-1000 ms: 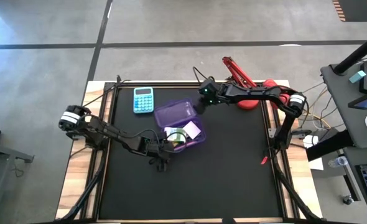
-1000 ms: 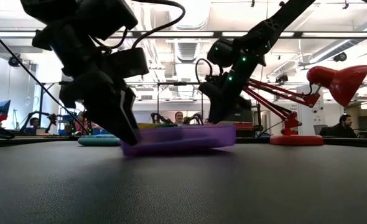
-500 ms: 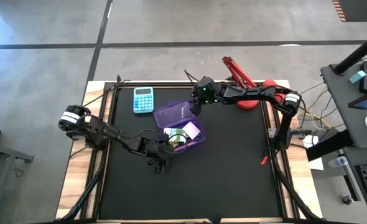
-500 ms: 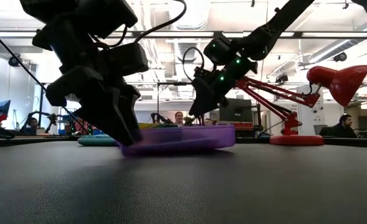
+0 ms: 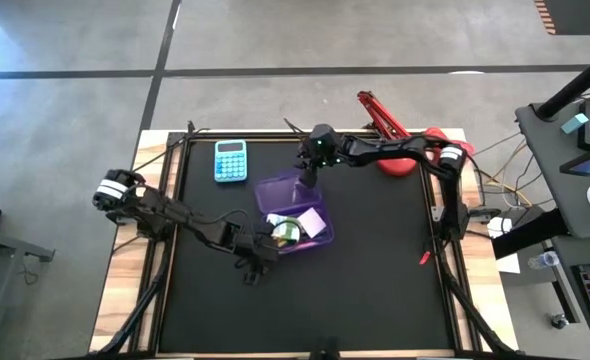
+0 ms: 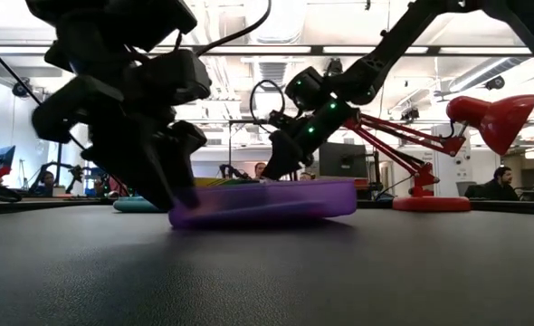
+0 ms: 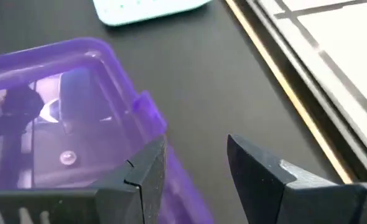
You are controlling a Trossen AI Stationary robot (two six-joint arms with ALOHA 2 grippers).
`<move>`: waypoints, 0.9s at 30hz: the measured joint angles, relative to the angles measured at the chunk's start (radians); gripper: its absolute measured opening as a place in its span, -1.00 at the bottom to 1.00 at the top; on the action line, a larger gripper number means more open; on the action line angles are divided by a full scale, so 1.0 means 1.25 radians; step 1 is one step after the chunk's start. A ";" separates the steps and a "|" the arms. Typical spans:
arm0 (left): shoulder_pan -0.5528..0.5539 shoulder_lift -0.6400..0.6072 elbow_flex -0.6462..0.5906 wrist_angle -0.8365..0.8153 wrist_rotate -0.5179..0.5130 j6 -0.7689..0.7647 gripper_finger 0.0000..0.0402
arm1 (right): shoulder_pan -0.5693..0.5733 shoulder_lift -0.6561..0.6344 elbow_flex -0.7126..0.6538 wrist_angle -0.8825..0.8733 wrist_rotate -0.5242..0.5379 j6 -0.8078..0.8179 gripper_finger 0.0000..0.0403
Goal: Pack school essentials
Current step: Close the violet supply box
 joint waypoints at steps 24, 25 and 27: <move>-0.005 -0.014 -0.002 -0.004 0.005 0.003 0.02 | -0.001 0.114 0.133 -0.263 -0.007 -0.079 -0.45; -0.005 -0.017 -0.002 -0.006 0.005 0.003 0.02 | -0.001 0.114 0.133 -0.266 -0.006 -0.079 -0.53; -0.005 -0.027 -0.002 -0.007 0.005 0.000 0.02 | -0.001 0.113 0.133 -0.270 -0.006 -0.079 -0.68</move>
